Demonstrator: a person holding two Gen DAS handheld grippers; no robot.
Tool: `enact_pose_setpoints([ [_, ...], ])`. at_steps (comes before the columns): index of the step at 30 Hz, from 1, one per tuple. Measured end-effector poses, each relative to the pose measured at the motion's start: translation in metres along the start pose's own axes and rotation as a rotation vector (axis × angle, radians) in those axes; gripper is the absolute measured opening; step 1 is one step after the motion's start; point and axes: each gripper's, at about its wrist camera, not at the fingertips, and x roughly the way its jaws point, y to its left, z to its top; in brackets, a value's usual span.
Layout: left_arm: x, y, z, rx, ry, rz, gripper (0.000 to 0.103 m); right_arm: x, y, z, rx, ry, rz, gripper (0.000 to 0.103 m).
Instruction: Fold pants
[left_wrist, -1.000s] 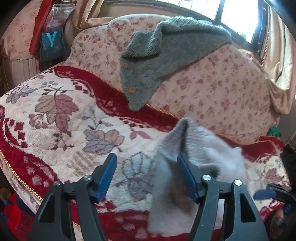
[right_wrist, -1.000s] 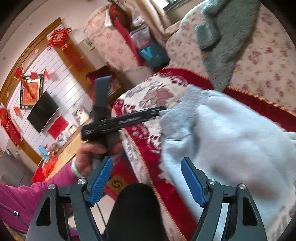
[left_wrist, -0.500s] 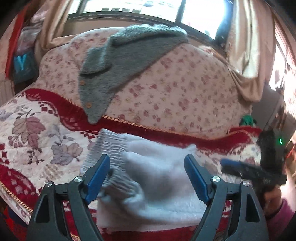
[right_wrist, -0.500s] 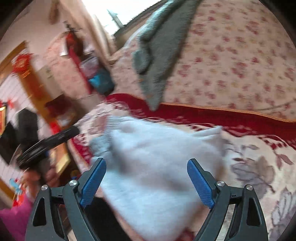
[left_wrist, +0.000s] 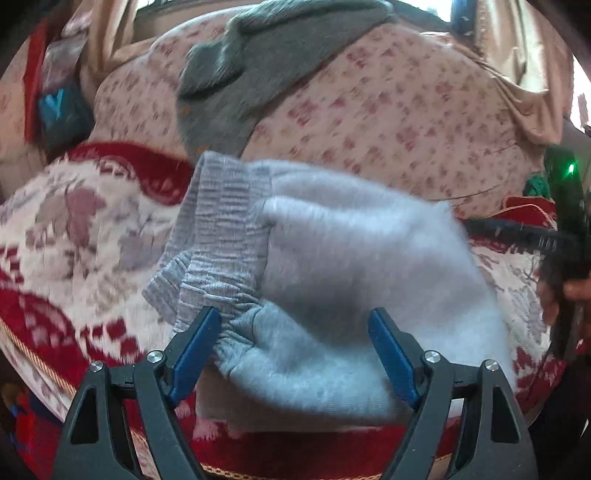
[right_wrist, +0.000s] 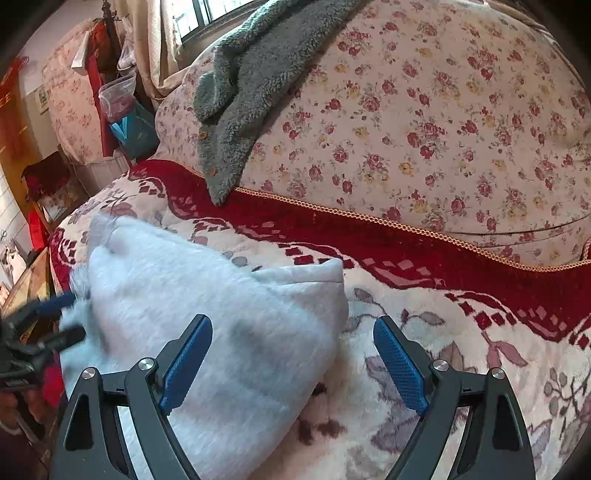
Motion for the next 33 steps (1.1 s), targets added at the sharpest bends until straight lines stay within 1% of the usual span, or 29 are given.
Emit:
enact_pose_setpoints([
  [2,0.003,0.001,-0.007,0.006,-0.009,0.009,0.082,0.010,-0.010,0.006,0.045,0.013,0.014,0.092],
  [4,0.003,-0.002,-0.011,0.016,-0.030,0.016,0.082,0.021,-0.022,0.013,0.122,0.024,0.038,0.092],
  [6,0.003,-0.003,-0.013,0.020,-0.038,0.017,0.083,0.027,-0.029,0.018,0.186,0.030,0.100,0.090],
  [7,0.003,-0.002,-0.013,0.014,-0.041,0.011,0.083,0.031,-0.031,0.020,0.202,0.037,0.133,0.087],
  [8,0.004,0.001,-0.014,-0.001,-0.043,-0.001,0.083,0.037,-0.030,0.022,0.191,0.053,0.143,0.079],
  [9,0.004,0.004,-0.014,-0.016,-0.045,-0.014,0.083,0.044,-0.027,0.024,0.167,0.076,0.133,0.073],
  [10,0.005,0.006,-0.014,-0.024,-0.046,-0.022,0.083,0.051,-0.025,0.023,0.151,0.098,0.143,0.058],
  [11,0.005,0.008,-0.014,-0.032,-0.046,-0.030,0.083,0.055,-0.024,0.023,0.152,0.107,0.159,0.048],
  [12,0.005,0.011,-0.015,-0.040,-0.045,-0.037,0.083,0.057,-0.022,0.022,0.149,0.107,0.173,0.044],
  [14,0.007,0.015,-0.016,-0.048,-0.042,-0.041,0.083,0.053,-0.019,0.026,0.132,0.090,0.178,0.031],
  [16,0.009,0.020,-0.017,-0.064,-0.037,-0.041,0.083,0.044,-0.018,0.036,0.111,0.062,0.189,0.023],
  [17,0.010,0.024,-0.017,-0.080,-0.036,-0.043,0.083,0.041,-0.016,0.042,0.091,0.048,0.187,0.022],
  [18,0.011,0.026,-0.017,-0.089,-0.036,-0.044,0.083,0.038,-0.012,0.049,0.058,0.039,0.168,0.019],
  [20,0.012,0.029,-0.018,-0.107,-0.038,-0.049,0.083,0.038,-0.005,0.056,-0.004,0.030,0.116,0.017],
  [22,0.012,0.029,-0.018,-0.112,-0.042,-0.052,0.083,0.045,-0.002,0.060,-0.031,0.032,0.072,0.015],
  [24,0.013,0.029,-0.018,-0.098,-0.045,-0.044,0.083,0.059,-0.005,0.056,-0.021,0.049,0.046,0.014],
  [26,0.013,0.026,-0.018,-0.085,-0.048,-0.036,0.084,0.072,-0.009,0.047,0.002,0.075,0.046,0.014],
  [28,0.014,0.025,-0.017,-0.083,-0.047,-0.039,0.086,0.076,-0.012,0.041,0.013,0.089,0.046,0.014],
  [30,0.016,0.025,-0.016,-0.084,-0.046,-0.042,0.089,0.070,-0.012,0.040,0.019,0.081,0.047,0.016],
  [31,0.016,0.024,-0.017,-0.080,-0.047,-0.040,0.090,0.064,-0.013,0.041,0.031,0.072,0.045,0.020],
  [33,0.016,0.023,-0.017,-0.081,-0.048,-0.038,0.090,0.054,-0.011,0.043,0.045,0.064,0.036,0.021],
])
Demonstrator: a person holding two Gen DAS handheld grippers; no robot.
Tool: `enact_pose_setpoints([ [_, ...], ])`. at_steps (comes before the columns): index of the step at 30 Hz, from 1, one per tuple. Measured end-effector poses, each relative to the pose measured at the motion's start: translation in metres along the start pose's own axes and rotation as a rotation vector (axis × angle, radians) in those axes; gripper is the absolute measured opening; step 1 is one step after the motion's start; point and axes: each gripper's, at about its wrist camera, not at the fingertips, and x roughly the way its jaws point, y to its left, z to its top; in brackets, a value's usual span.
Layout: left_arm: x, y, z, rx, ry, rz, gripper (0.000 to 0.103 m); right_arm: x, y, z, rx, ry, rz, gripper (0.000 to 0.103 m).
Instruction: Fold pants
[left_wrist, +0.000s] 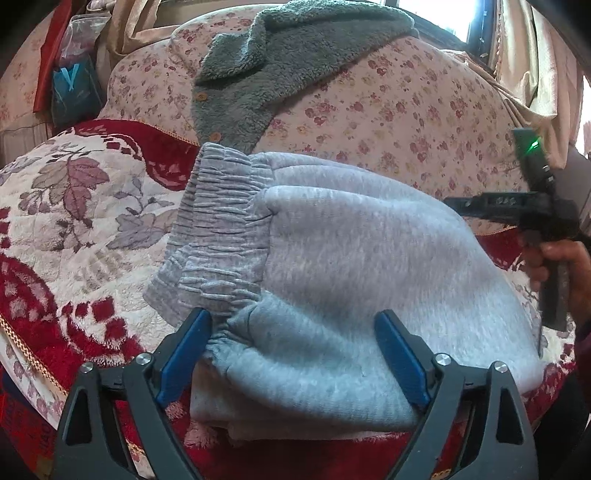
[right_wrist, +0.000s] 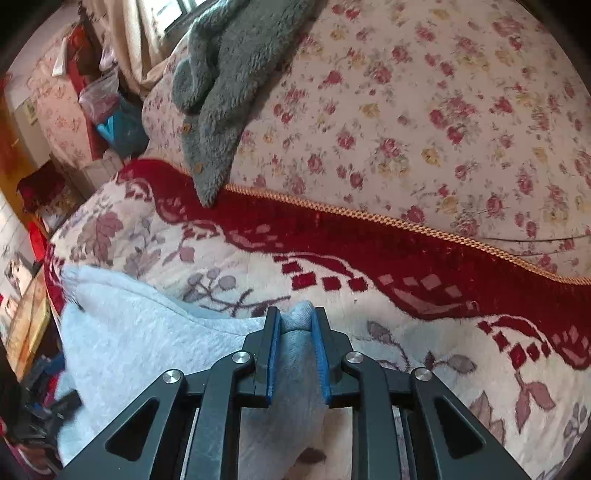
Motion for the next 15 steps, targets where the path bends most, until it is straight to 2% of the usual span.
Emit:
enact_pose_setpoints([
  [1,-0.001,0.001,0.000,-0.007,-0.003,-0.004,0.090,-0.007,0.003,-0.001,-0.001,-0.009,-0.012,0.024],
  [3,-0.001,0.001,-0.001,-0.018,-0.008,-0.012,0.090,-0.022,0.013,-0.004,-0.015,-0.031,-0.014,0.039],
  [5,-0.004,0.001,-0.002,-0.027,-0.017,-0.017,0.090,-0.039,0.025,-0.011,-0.030,-0.059,0.020,0.077],
  [6,-0.006,0.001,-0.002,-0.026,-0.018,-0.016,0.090,-0.046,0.032,-0.015,-0.040,-0.072,0.042,0.083],
  [9,-0.011,0.002,-0.004,-0.024,-0.016,-0.005,0.092,-0.055,0.065,-0.019,-0.136,-0.051,0.115,0.085],
  [12,-0.012,0.008,-0.006,-0.065,0.008,0.011,0.098,-0.045,0.100,-0.016,-0.226,-0.026,0.113,0.085],
  [15,-0.007,0.023,-0.010,-0.159,0.060,-0.045,0.098,-0.022,0.135,-0.004,-0.330,-0.005,0.101,0.085],
])
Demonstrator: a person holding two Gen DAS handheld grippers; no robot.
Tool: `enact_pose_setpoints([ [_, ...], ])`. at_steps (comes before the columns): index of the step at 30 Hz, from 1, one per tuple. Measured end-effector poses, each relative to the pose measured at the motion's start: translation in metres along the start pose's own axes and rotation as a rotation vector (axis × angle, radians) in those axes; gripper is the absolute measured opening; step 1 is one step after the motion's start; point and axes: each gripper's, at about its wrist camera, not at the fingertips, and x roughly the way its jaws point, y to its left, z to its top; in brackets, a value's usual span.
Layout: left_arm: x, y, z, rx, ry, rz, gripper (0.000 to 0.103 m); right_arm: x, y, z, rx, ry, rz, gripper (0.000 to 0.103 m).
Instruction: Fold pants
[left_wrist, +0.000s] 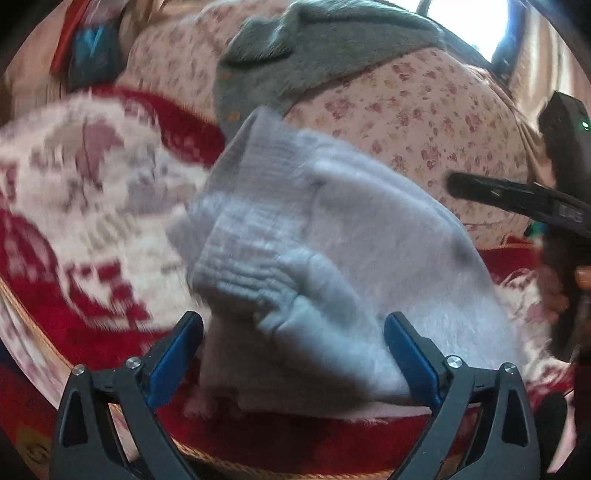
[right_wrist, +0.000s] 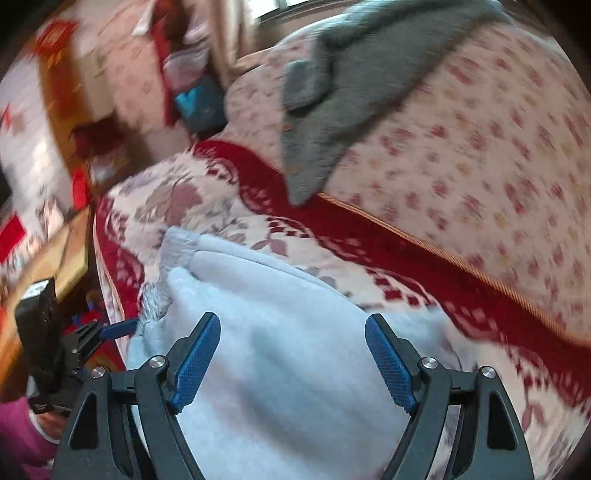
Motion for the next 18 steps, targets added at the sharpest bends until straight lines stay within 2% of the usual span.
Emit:
enact_pose_setpoints([
  [3,-0.012,0.000,0.000,-0.014,-0.039,0.023,0.098,0.035,0.016,0.022,-0.069,0.054,-0.008,0.086],
  [7,-0.045,-0.015,0.007,0.058,-0.138,0.031,0.098,0.073,0.027,0.031,-0.166,0.130,-0.020,0.085],
  [10,-0.055,-0.027,0.014,0.083,-0.164,-0.015,0.098,0.085,0.030,0.029,-0.205,0.129,-0.068,0.049],
  [11,-0.054,-0.031,0.017,0.088,-0.170,-0.034,0.098,0.087,0.025,0.030,-0.171,0.118,-0.081,0.043],
  [15,-0.034,-0.044,0.023,0.108,-0.161,-0.048,0.098,0.095,0.004,0.036,-0.040,0.127,-0.036,0.039],
  [18,-0.012,-0.042,0.020,0.089,-0.101,-0.030,0.098,0.095,0.000,0.034,-0.022,0.126,-0.012,0.039],
])
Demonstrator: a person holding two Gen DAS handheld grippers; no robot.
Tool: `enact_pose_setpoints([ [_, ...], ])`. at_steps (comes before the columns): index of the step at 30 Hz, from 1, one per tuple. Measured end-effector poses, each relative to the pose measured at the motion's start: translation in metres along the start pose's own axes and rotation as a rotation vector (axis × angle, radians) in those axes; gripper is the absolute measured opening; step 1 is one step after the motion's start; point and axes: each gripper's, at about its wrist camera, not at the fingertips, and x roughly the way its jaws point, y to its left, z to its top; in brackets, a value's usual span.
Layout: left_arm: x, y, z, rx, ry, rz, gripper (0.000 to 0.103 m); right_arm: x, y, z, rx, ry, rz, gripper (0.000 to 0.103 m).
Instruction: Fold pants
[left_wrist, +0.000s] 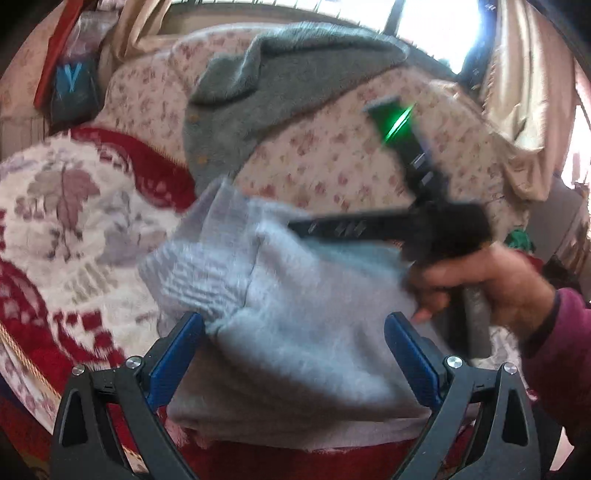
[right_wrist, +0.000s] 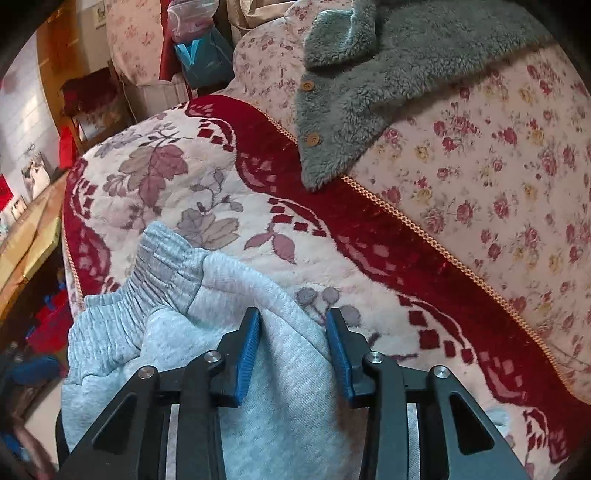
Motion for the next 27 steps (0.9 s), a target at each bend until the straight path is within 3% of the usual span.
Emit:
enact_pose_setpoints([
  [3,0.014,0.011,-0.016,-0.022,0.068,0.007,0.098,0.005,-0.005,-0.004,0.020,-0.004,0.010,0.045],
  [5,0.015,0.012,-0.025,0.001,0.070,0.032,0.098,0.012,-0.007,-0.007,0.037,-0.001,0.026,0.059],
  [11,0.019,0.020,-0.033,-0.036,0.087,0.017,0.102,0.010,-0.023,-0.012,0.134,0.005,0.060,0.082],
  [18,0.000,0.021,-0.032,-0.067,0.076,0.025,0.102,-0.053,-0.021,-0.041,0.139,-0.050,0.037,0.085],
  [24,-0.020,0.014,-0.024,-0.043,0.030,0.068,0.102,-0.098,-0.038,-0.090,0.281,-0.067,0.118,0.090],
  [27,-0.024,0.010,-0.017,-0.022,0.011,0.097,0.102,-0.105,-0.041,-0.108,0.341,-0.061,0.110,0.091],
])
